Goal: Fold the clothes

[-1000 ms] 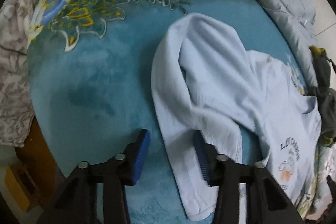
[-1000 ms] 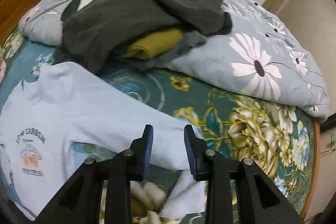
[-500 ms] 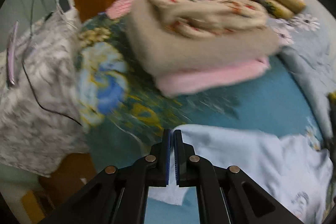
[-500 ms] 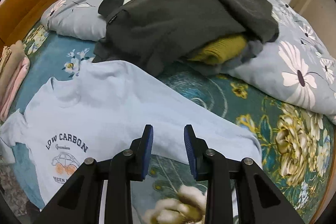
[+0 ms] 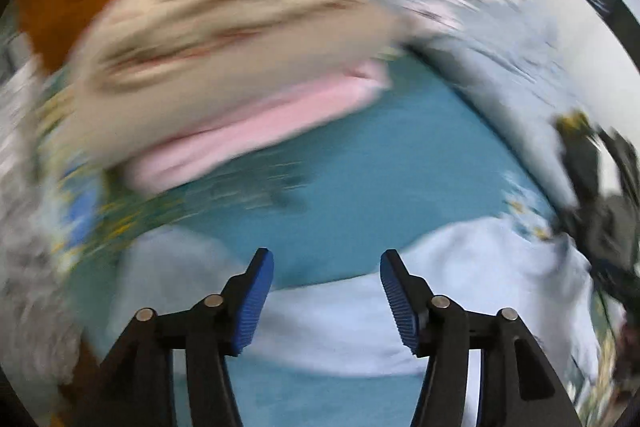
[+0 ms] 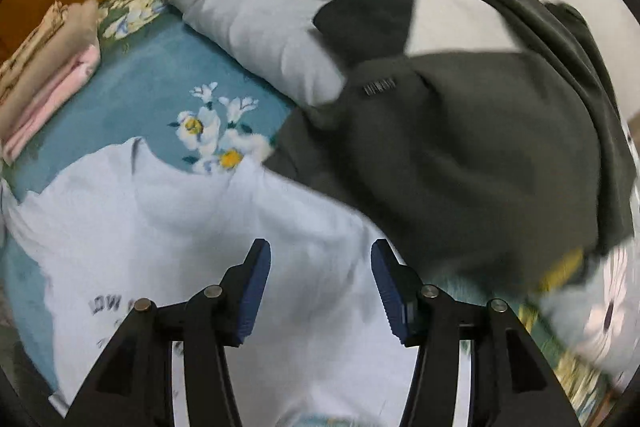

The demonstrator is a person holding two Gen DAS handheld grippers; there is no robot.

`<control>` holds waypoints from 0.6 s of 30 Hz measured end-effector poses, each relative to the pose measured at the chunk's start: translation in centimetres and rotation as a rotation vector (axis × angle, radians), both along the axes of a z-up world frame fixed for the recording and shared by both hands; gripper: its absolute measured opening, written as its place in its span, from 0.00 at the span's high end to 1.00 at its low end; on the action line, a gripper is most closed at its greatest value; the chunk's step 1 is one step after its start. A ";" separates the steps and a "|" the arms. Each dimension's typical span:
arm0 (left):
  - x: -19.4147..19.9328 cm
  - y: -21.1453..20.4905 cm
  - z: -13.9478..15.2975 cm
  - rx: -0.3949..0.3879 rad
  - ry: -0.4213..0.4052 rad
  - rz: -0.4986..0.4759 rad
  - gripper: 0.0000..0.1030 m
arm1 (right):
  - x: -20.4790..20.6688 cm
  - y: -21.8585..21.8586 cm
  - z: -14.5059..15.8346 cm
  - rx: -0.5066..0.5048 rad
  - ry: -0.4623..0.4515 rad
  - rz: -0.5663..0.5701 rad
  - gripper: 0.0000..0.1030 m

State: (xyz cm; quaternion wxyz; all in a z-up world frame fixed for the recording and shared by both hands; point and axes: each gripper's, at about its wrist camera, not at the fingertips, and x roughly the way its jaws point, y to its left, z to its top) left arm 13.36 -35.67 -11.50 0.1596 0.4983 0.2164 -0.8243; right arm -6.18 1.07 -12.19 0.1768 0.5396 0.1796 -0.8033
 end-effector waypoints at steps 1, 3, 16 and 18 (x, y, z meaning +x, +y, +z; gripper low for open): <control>-1.8 0.9 -0.8 -0.001 -0.010 -0.050 0.41 | -0.7 -0.3 -0.3 0.003 0.000 0.012 0.48; -4.7 2.4 -2.8 -0.009 -0.057 -0.123 0.41 | -2.0 -0.8 -0.7 0.024 0.008 0.033 0.48; -8.0 6.8 -6.5 -0.072 -0.194 -0.326 0.96 | -2.8 -1.0 -4.2 0.058 -0.160 0.077 0.83; -7.8 7.5 -5.8 -0.129 -0.174 -0.356 0.96 | -2.3 -1.0 -3.9 0.057 -0.146 0.080 0.89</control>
